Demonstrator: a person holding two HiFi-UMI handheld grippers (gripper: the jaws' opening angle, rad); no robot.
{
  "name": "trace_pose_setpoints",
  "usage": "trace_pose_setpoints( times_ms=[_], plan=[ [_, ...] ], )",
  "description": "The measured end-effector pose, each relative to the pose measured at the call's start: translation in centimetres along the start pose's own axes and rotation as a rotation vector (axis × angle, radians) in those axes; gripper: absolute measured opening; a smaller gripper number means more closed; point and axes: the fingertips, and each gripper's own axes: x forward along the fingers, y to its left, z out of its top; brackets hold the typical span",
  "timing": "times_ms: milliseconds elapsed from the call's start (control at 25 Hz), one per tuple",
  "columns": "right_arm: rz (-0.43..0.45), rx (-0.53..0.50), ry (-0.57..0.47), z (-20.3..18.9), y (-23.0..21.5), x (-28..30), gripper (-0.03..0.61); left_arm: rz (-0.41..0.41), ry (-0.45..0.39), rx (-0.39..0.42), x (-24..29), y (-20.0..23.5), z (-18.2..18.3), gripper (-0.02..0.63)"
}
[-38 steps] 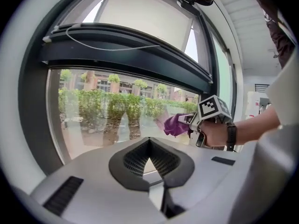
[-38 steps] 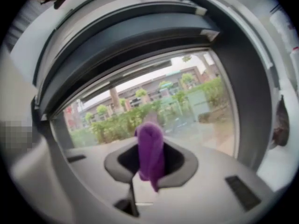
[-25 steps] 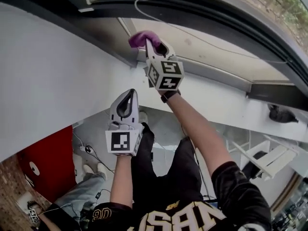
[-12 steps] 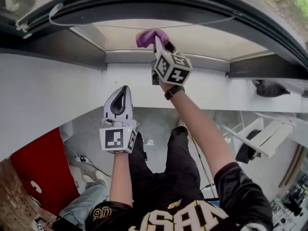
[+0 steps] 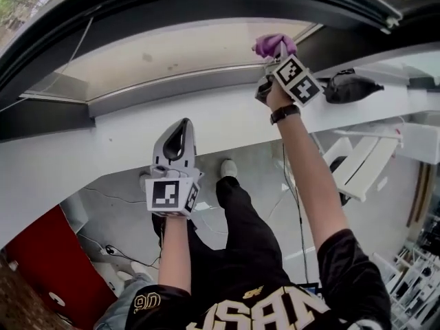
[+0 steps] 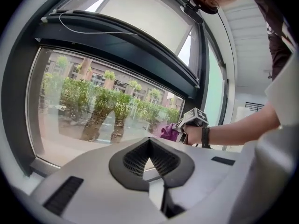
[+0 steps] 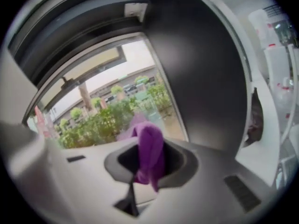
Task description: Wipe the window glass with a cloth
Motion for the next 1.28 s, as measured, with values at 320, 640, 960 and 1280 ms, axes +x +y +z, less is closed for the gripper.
trace_pose_setpoints(
  times_ms=[320, 640, 960, 1280],
  plan=[
    [0.039, -0.199, -0.016, -2.9, 4.7, -1.3, 0.078, 0.044, 0.014, 0.008, -2.0, 2.4, -0.6, 0.009],
    [0.471, -0.313, 0.191, -21.9, 29.4, -5.4, 0.078, 0.208, 0.032, 0.094, -10.7, 15.0, 2.3, 0.009],
    [0.742, -0.348, 0.320, -37.0, 52.6, -7.9, 0.078, 0.379, 0.048, 0.110, -21.0, 26.7, 3.8, 0.009],
    [0.729, -0.313, 0.327, -35.4, 52.9, -5.6, 0.078, 0.380, 0.060, 0.098, -21.4, 27.2, 3.8, 0.009]
  ],
)
